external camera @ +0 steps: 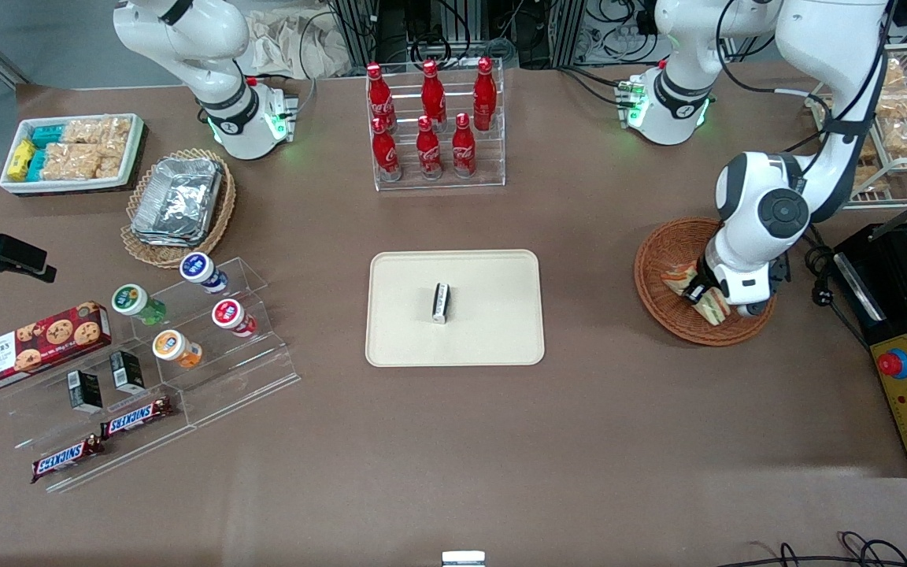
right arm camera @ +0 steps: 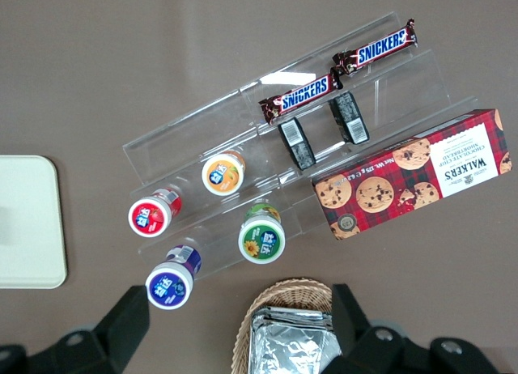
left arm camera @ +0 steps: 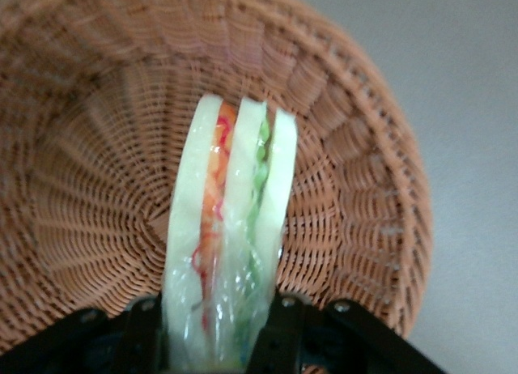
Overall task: Place sandwich from basket to tray
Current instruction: 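Lift the sandwich and carry it with the left gripper over the white tray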
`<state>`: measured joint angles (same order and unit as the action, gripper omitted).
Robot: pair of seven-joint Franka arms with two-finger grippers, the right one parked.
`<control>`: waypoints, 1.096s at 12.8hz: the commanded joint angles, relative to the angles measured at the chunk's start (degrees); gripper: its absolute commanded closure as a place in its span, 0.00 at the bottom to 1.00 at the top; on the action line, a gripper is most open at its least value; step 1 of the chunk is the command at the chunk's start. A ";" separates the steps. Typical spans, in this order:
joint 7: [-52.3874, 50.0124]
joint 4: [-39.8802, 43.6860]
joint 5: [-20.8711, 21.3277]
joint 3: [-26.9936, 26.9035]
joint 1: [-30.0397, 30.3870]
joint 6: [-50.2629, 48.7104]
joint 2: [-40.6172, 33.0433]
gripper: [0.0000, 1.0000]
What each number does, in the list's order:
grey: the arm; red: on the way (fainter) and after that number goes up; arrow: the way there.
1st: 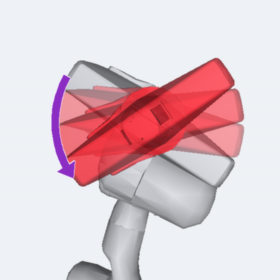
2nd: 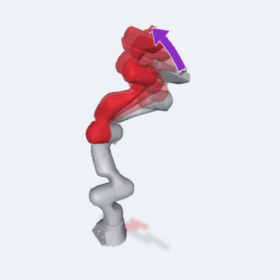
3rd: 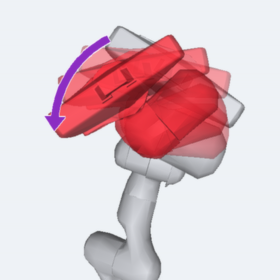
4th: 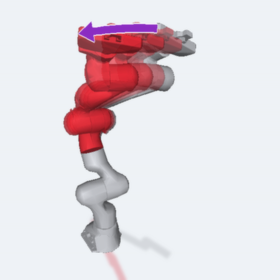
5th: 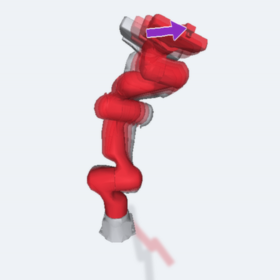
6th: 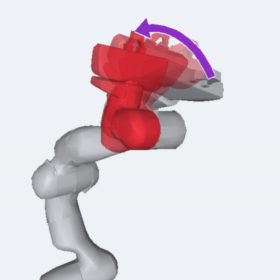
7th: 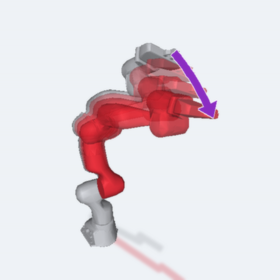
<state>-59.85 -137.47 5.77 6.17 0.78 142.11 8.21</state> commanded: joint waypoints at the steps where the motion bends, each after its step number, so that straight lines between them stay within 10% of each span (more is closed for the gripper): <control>1: 1.14 6.66 1.08 1.55 -0.60 -11.81 -4.25 1.00; 7: 9.30 28.28 -0.32 11.83 -0.87 -32.31 -1.36 1.00; 14: 8.70 33.50 -4.11 19.23 -6.22 -23.50 7.94 1.00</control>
<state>-52.15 -105.70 1.97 25.14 -3.46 114.62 11.46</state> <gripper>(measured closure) 0.753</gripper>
